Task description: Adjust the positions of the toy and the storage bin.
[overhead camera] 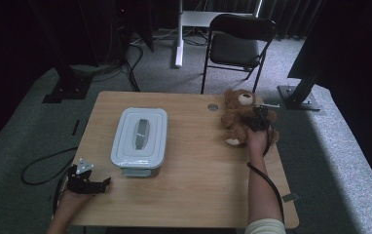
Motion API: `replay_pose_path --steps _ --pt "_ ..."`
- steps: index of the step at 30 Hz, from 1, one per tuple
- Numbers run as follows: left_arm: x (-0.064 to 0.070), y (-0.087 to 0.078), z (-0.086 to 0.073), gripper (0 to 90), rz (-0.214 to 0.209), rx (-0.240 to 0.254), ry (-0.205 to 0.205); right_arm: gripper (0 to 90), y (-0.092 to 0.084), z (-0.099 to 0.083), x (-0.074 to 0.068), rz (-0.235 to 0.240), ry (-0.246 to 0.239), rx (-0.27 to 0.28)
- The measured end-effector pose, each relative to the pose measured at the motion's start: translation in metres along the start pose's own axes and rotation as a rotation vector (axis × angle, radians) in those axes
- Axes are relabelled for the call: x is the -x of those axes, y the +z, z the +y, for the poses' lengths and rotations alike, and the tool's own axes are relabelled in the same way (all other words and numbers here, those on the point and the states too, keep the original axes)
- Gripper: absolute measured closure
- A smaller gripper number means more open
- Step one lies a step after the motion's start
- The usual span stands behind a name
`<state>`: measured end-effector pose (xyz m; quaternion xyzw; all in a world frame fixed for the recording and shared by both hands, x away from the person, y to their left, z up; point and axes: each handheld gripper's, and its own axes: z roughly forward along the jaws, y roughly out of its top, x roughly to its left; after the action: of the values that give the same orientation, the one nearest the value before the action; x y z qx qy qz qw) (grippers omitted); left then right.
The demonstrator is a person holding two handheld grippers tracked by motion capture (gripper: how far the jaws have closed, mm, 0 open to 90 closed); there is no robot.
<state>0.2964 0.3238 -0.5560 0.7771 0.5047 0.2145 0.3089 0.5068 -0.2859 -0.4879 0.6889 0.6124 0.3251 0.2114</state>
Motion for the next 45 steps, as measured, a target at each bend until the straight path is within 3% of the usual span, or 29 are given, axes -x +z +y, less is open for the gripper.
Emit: replay_pose_path --steps 2,6,12,14,17,22,30,39,45 --pt "0.000 0.000 0.000 1.0 0.001 0.000 -0.002 30.1 0.000 0.000 -0.001 -0.001 0.004 -0.001" --pt "0.001 0.001 0.001 0.9 0.008 0.000 -0.010 28.9 -0.001 0.000 -0.002 -0.001 -0.007 -0.001" --pt "-0.004 0.002 0.006 0.9 0.009 0.048 -0.054 21.3 -0.008 0.002 0.000 0.024 0.037 -0.009" --pt "-0.005 0.002 0.008 0.9 0.012 0.064 -0.049 21.1 -0.013 0.001 0.001 0.050 0.066 -0.002" --pt "-0.007 0.004 0.011 0.9 0.017 0.056 -0.039 19.0 -0.017 -0.001 -0.001 0.048 0.064 0.004" --pt "-0.010 0.007 0.016 0.9 0.020 0.044 -0.044 17.5 -0.025 -0.003 -0.003 0.054 0.040 0.010" --pt "-0.013 0.010 0.023 0.9 0.029 0.037 -0.043 17.5 -0.039 -0.001 -0.005 0.047 0.016 0.074" --pt "-0.014 0.014 0.039 0.9 0.034 0.041 -0.034 14.3 -0.045 0.003 -0.022 0.115 -0.019 0.090" --pt "-0.018 0.016 0.049 0.9 0.035 0.040 -0.021 14.1 -0.046 0.002 -0.045 0.182 -0.065 0.092"
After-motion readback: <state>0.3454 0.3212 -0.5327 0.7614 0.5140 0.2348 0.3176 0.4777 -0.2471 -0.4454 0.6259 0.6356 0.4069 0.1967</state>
